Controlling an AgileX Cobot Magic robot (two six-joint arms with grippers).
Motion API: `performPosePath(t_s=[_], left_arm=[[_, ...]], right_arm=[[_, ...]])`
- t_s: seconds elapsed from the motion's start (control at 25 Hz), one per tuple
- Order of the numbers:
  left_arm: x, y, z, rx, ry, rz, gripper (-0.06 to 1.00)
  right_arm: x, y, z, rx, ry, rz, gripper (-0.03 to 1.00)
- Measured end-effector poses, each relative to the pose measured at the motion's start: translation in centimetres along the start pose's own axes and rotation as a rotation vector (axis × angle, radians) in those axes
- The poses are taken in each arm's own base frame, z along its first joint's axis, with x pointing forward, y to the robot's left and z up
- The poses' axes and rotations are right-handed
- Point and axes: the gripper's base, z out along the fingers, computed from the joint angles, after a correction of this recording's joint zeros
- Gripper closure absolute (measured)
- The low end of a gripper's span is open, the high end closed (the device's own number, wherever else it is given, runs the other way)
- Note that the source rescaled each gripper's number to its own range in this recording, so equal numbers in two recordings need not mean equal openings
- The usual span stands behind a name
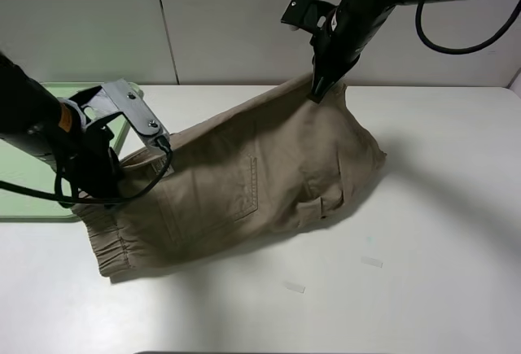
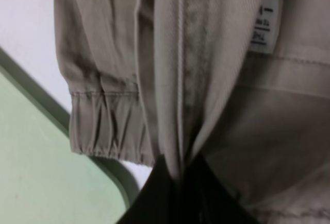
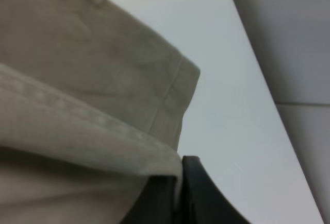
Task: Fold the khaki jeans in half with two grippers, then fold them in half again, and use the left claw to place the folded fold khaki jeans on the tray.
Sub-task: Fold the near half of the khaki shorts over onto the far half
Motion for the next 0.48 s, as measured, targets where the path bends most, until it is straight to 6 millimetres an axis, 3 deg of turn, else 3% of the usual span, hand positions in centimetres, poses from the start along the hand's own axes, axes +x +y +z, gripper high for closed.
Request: performPosePath(t_s=[0.24,0.48], left_arm=[[-0.1,1.0,2.3,-0.034,-0.014,0.058,0.94],[-0.2,1.1,2.6,-0.042,-0.026,0.085,0.94]], right_arm=[[0.4,0.6,2.1,-0.013,0.006,-0.005,0.97],[0.4,0.9,3.3,-0.009,-0.018,-0.013,0.97]])
